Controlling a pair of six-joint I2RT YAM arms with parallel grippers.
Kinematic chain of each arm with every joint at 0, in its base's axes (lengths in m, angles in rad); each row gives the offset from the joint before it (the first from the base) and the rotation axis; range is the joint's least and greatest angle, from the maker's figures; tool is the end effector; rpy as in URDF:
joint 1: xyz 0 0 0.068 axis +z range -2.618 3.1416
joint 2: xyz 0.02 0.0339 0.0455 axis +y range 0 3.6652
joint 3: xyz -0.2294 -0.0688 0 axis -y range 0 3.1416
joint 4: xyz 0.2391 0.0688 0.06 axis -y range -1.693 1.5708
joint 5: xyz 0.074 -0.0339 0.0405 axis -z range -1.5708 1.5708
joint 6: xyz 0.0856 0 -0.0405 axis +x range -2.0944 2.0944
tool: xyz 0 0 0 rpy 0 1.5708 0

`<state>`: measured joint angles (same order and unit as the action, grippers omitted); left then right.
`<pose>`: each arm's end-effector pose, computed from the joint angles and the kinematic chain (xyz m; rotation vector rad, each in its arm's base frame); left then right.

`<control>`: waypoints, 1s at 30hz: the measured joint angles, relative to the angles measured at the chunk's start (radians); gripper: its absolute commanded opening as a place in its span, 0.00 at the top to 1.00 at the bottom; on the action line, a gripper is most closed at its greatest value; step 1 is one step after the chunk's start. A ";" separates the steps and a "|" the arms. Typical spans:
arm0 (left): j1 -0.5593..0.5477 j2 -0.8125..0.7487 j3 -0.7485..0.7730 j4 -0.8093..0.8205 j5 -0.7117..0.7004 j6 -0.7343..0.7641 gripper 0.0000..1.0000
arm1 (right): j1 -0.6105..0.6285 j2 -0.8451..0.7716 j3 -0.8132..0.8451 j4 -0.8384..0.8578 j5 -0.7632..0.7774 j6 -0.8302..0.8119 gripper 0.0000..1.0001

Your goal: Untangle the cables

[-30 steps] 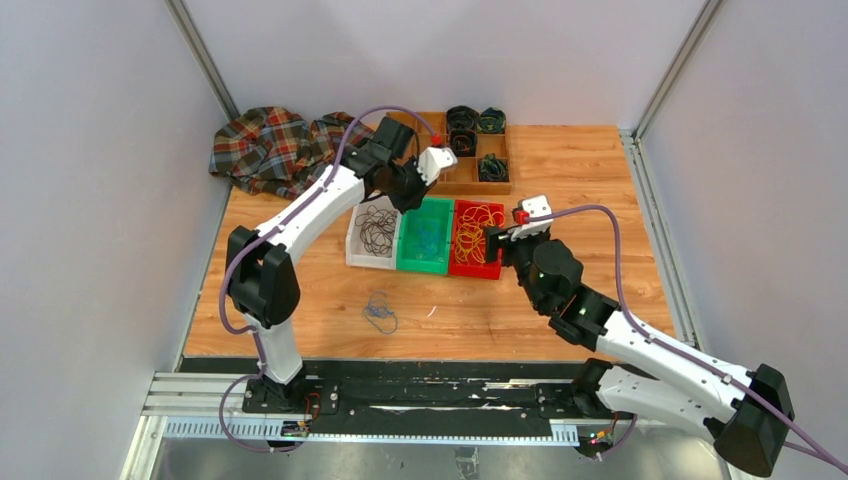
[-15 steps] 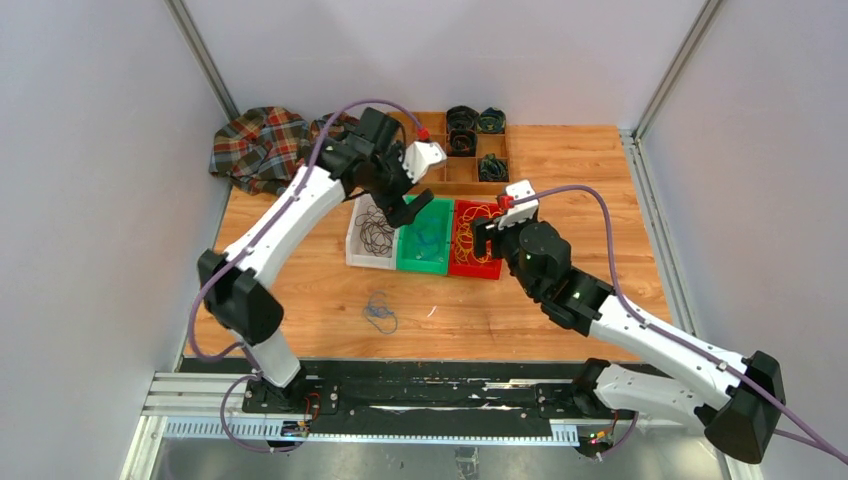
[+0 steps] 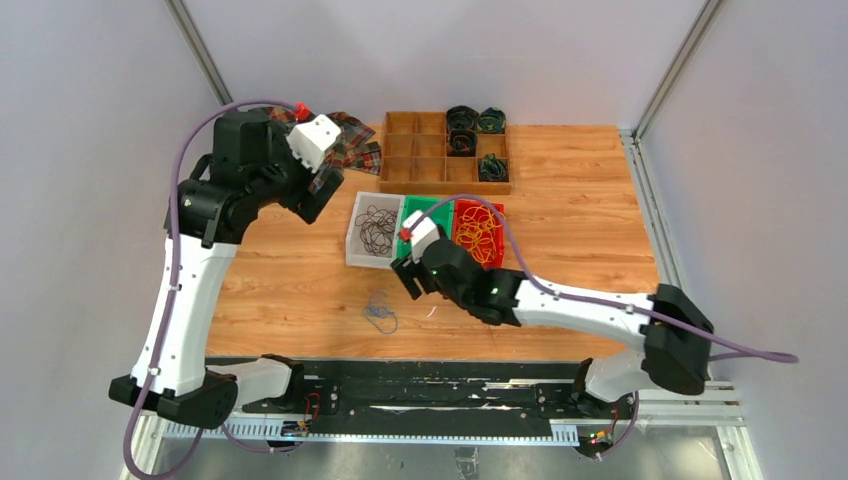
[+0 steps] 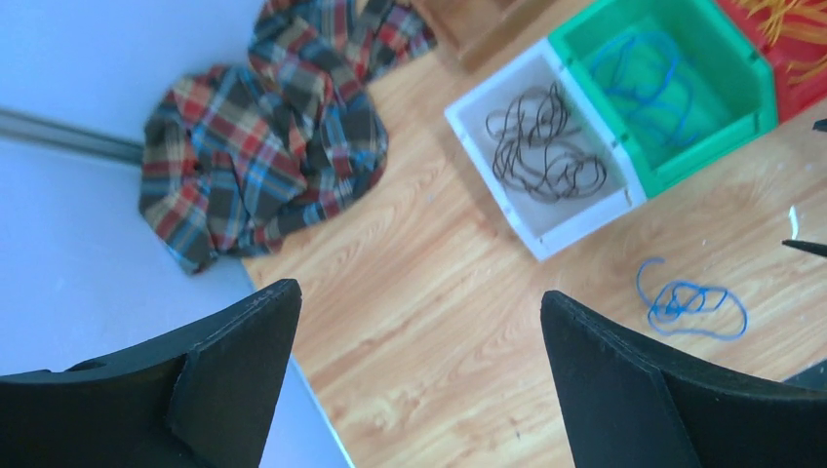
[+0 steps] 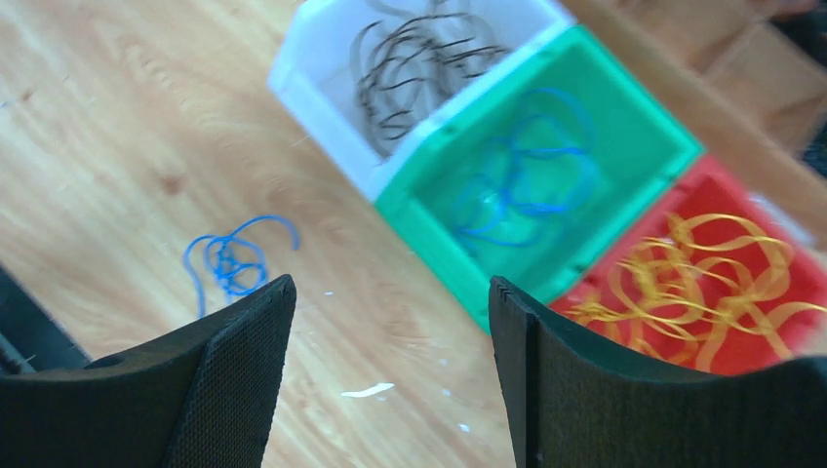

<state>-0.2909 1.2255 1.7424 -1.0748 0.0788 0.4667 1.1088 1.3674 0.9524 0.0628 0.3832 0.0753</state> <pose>0.2431 -0.0798 0.4153 0.8295 1.9584 0.0200 0.1894 0.3086 0.2438 -0.7162 1.7817 0.4348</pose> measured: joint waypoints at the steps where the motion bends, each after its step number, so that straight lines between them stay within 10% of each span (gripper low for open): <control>1: 0.017 -0.006 -0.016 -0.013 0.000 0.005 0.02 | 0.017 0.043 0.015 0.001 -0.024 0.016 0.28; 12: 0.163 0.014 -0.220 -0.068 0.047 0.033 0.02 | 0.064 0.441 0.100 0.036 -0.253 0.105 0.31; 22: 0.211 0.058 -0.256 -0.071 0.097 0.039 0.02 | 0.064 0.564 0.194 0.050 -0.317 0.137 0.99; 30: 0.211 0.048 -0.330 -0.045 0.088 0.038 0.02 | 0.032 0.385 0.196 -0.048 -0.280 0.114 0.99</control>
<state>-0.0795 1.2736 1.4120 -1.1198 0.1665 0.5045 1.1408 1.7519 1.1484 0.0151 0.1028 0.1894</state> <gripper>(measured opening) 0.977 0.014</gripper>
